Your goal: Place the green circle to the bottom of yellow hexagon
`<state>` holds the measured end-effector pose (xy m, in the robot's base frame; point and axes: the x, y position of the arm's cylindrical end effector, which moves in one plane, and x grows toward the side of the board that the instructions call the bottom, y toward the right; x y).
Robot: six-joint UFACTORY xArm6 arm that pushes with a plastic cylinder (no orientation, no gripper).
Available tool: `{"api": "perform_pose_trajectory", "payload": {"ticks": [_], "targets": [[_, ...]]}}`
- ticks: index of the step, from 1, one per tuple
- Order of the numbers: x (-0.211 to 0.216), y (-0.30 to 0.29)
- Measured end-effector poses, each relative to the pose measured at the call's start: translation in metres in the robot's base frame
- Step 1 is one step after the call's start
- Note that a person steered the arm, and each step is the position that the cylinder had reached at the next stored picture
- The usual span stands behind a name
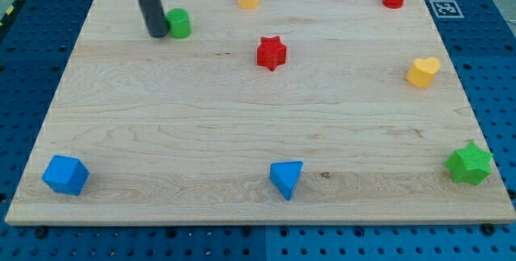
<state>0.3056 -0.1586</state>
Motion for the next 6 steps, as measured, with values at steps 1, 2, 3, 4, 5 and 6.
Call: {"api": "perform_pose_trajectory", "payload": {"ticks": [1,2,3,4,5,6], "targets": [[-0.012,0.037],[-0.024,0.082],[-0.031,0.111],[-0.027,0.122],[-0.016,0.159],[-0.001,0.208]]}}
